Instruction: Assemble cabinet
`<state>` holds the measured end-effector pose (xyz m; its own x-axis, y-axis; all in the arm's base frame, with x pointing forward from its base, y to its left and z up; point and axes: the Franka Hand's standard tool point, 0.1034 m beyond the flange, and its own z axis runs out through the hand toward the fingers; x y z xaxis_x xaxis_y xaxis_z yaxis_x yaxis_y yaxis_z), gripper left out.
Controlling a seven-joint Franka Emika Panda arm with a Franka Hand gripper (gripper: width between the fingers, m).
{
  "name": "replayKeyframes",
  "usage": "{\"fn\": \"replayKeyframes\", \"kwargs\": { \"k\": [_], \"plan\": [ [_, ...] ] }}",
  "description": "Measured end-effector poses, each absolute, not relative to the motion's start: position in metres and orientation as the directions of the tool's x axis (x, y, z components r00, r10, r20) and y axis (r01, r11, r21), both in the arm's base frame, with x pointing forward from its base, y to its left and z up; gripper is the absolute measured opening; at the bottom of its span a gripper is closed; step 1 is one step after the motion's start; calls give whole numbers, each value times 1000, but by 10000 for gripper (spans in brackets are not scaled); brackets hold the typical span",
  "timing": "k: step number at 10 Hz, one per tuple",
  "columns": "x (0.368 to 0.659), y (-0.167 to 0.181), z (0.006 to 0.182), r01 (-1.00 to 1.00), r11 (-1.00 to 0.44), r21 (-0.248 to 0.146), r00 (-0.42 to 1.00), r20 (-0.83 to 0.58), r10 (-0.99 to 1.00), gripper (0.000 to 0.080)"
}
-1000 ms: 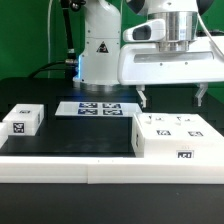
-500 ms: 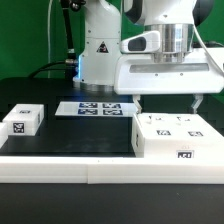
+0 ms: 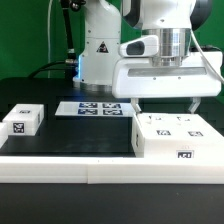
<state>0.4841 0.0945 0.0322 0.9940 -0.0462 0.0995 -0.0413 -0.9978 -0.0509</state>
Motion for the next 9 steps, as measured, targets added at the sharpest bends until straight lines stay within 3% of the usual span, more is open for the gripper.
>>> {"fn": "replayKeyframes", "kwargs": {
  "k": [4,9],
  "plan": [
    [482,97,11,-33,-999,-43,991,127,-38,797],
    [484,94,10,-16,-999,-39,991,129,-21,797]
  ]
}}
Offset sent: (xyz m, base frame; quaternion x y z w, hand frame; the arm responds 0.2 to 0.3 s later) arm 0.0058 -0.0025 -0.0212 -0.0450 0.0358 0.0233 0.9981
